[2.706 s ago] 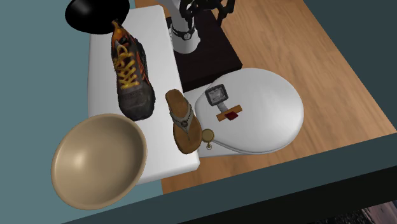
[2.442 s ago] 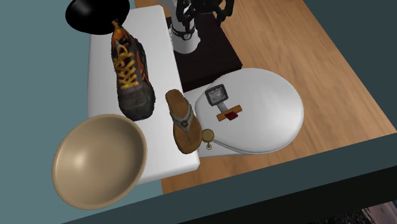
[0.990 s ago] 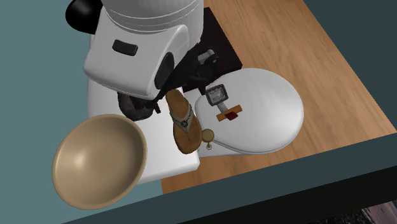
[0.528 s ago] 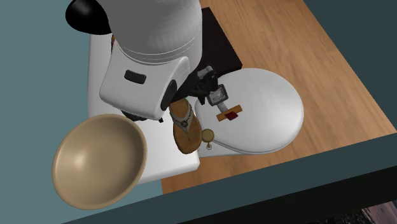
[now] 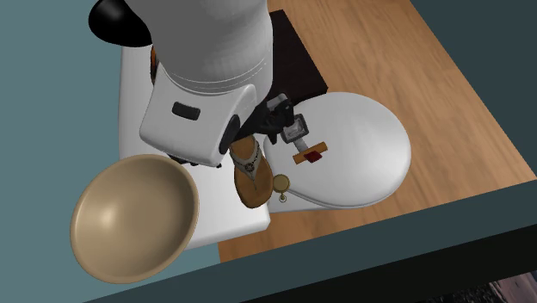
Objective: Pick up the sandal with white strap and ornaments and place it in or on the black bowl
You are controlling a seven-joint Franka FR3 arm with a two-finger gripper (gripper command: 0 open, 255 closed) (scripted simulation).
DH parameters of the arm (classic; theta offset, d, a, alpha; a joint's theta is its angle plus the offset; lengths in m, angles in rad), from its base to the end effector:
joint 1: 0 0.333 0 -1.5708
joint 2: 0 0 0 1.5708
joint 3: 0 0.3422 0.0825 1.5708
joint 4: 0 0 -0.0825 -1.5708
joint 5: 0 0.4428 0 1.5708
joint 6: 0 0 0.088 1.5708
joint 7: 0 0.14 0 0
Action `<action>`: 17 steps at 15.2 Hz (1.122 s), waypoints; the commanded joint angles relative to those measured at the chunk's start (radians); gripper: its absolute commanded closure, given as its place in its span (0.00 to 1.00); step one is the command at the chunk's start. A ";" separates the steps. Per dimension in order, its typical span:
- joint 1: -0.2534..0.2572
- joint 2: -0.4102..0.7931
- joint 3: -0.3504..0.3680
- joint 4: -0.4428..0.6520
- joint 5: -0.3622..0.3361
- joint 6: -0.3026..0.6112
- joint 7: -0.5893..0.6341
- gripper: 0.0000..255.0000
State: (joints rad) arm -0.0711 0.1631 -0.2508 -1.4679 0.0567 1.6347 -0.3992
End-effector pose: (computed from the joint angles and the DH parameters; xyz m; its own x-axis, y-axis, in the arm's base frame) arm 0.6429 -0.1938 0.5764 0.9969 0.0771 0.0144 0.0773 -0.9969 -0.0116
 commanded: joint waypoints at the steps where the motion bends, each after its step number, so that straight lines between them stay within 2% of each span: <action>1: 0.000 0.000 0.000 0.000 0.000 0.000 0.000 1.00; 10: 0.000 0.000 0.000 0.000 0.000 0.000 0.000 1.00; 17: -0.007 0.030 -0.002 0.136 0.008 -0.107 -0.002 1.00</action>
State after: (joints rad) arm -0.0777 0.1853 -0.2533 -1.3580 0.0626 1.5465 -0.4022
